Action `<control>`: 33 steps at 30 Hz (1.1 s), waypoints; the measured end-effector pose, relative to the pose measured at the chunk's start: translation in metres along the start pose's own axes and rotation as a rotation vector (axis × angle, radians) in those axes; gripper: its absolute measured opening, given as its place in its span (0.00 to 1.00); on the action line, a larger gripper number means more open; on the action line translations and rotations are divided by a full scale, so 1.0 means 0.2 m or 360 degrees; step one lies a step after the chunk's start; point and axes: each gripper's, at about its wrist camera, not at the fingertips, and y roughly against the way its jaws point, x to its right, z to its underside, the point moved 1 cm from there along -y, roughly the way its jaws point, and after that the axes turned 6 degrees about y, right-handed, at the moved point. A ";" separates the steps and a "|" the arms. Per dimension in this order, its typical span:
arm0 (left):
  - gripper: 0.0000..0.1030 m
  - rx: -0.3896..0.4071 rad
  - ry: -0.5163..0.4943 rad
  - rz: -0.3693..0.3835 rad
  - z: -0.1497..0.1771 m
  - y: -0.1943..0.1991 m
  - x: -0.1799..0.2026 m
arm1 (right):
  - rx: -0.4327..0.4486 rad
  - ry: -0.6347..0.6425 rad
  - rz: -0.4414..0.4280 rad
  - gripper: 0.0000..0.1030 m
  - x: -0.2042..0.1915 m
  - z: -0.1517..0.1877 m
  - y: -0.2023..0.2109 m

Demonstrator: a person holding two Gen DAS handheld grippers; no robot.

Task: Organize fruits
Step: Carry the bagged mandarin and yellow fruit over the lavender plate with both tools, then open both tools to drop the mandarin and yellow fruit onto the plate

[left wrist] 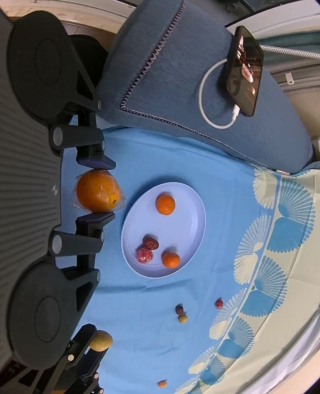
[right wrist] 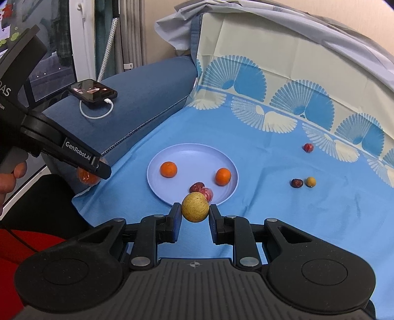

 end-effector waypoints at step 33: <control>0.44 -0.0116 -0.0311 -0.0043 -0.49 -0.83 0.34 | -0.0213 -0.0010 -0.0081 0.31 0.25 -0.12 -0.97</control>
